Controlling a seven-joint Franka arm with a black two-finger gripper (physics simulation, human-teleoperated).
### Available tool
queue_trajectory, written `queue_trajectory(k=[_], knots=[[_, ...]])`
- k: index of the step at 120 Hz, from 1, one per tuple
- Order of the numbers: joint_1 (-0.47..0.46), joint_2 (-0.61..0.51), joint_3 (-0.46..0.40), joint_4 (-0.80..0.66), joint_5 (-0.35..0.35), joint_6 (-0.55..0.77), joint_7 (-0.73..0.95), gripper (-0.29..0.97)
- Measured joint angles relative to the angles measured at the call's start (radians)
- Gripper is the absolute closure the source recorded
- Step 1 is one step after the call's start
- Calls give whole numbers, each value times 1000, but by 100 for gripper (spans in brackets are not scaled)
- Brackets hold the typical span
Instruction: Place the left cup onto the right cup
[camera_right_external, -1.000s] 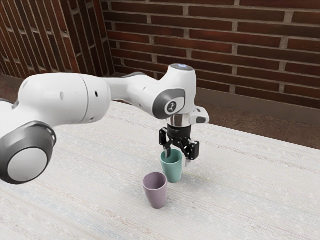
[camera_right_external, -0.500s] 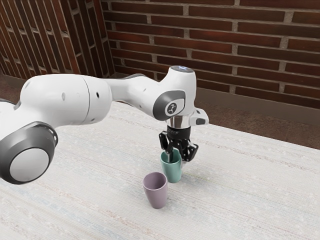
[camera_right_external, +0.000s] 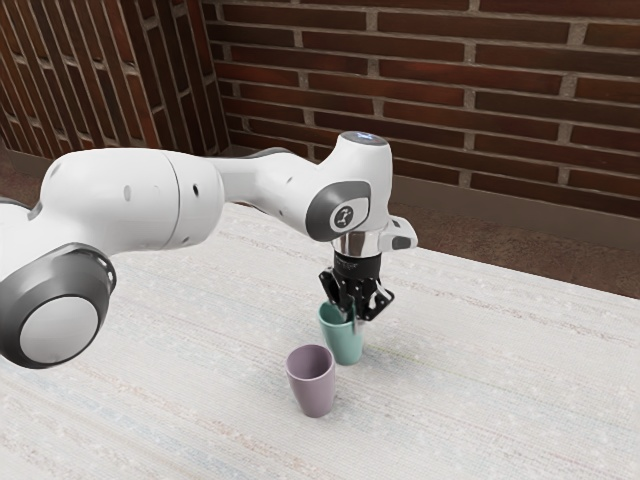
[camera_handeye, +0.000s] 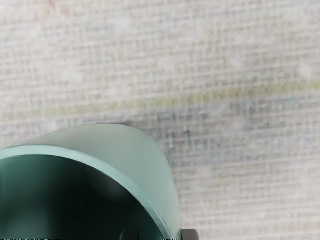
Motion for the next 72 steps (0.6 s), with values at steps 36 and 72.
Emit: queue_trajectory(k=[36, 72], knots=[[-4, -4, 2, -1, 4, -1, -15, 77], [-22, -57, 14, -10, 18, -24, -29, 78]])
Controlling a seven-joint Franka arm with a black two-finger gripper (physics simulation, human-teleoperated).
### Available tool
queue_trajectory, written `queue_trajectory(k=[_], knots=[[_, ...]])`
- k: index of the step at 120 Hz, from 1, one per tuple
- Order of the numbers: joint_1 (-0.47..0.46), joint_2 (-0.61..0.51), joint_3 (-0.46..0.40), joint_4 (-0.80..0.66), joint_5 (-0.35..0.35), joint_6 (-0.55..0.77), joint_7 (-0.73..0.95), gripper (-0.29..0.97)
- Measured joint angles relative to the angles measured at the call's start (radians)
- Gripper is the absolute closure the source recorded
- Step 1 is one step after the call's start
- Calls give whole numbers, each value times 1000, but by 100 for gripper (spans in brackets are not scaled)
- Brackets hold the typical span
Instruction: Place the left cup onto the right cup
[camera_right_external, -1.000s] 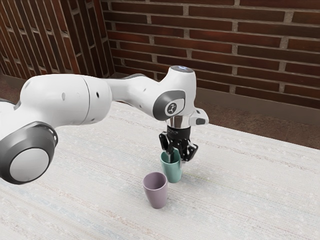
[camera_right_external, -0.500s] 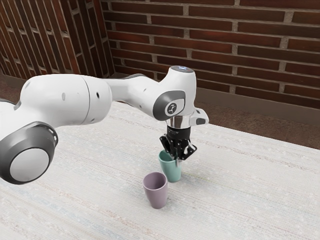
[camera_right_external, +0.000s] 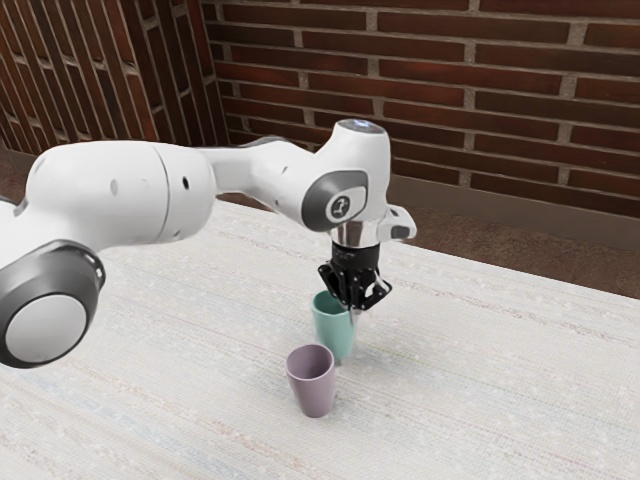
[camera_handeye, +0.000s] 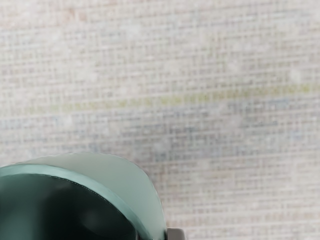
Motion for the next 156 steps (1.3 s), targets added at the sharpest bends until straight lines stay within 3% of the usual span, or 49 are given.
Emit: queue_trajectory(k=[82, 156], knots=[[-125, -172, 7, -4, 145, -134, -85, 78], [-191, -256, 30, -87, 138, -207, -197, 79]])
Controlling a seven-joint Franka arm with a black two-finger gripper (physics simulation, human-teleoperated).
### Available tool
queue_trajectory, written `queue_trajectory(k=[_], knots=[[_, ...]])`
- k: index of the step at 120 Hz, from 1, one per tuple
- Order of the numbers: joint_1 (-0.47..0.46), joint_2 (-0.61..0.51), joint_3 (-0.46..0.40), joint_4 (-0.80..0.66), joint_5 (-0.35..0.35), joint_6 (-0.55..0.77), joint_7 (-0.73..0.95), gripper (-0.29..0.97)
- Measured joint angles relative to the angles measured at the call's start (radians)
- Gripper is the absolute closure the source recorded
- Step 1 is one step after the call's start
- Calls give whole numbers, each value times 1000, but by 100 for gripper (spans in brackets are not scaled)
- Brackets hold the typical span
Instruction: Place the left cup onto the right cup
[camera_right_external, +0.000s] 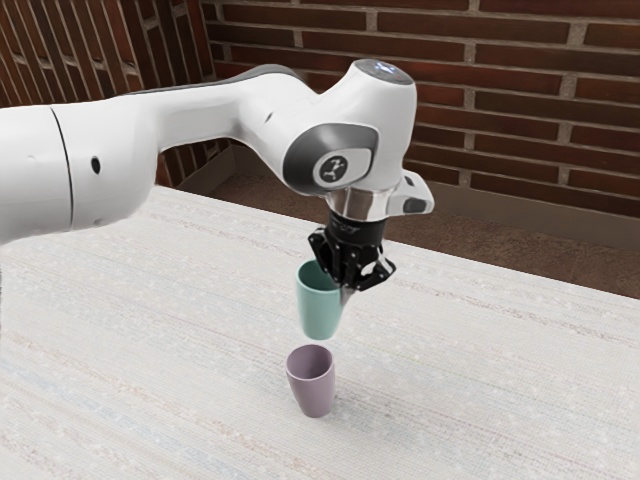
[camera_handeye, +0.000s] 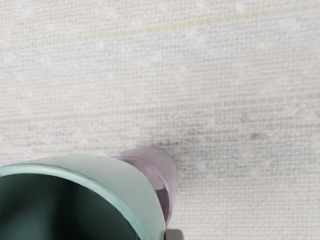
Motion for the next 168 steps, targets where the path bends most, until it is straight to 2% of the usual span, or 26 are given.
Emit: queue_trajectory(k=[70, 168], knots=[[0, -27, 8, -67, -48, -5, -79, 78], [3, -26, 20, -88, -55, 7, -134, 78]])
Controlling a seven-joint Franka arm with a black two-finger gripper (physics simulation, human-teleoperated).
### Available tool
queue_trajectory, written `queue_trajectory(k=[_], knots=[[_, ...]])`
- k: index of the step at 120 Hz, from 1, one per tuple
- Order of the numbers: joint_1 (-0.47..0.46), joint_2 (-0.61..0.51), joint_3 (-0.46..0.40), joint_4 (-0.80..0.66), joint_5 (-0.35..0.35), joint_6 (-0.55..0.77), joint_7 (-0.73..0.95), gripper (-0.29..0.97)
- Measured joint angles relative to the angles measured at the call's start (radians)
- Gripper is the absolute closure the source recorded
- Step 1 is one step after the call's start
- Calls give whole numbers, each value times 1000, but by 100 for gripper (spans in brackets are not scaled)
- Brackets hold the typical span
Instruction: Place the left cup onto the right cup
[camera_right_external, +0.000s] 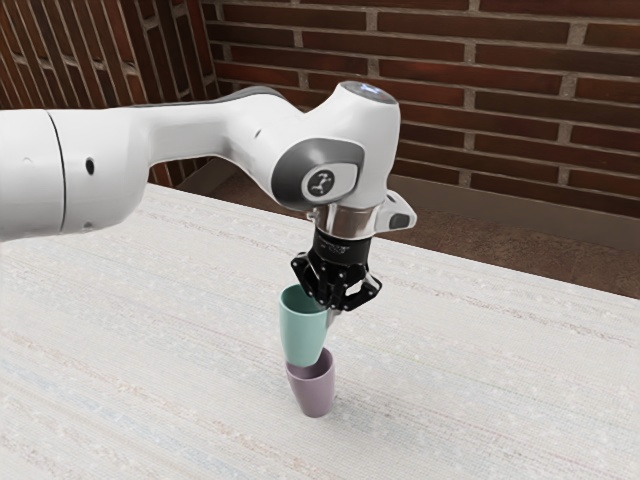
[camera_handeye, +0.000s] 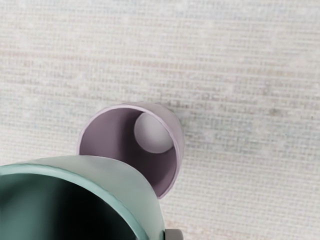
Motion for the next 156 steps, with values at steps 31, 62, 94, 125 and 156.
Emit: queue_trajectory(k=[31, 62, 94, 125, 156], knots=[[5, -6, 0, -3, 3, -2, -7, 78], [11, -5, 1, -3, 7, -3, -11, 78], [11, 9, 10, 1, 11, 2, -14, 76], [5, 52, 11, 32, 14, 5, -15, 73], [12, 95, 11, 64, 14, 6, -16, 72]])
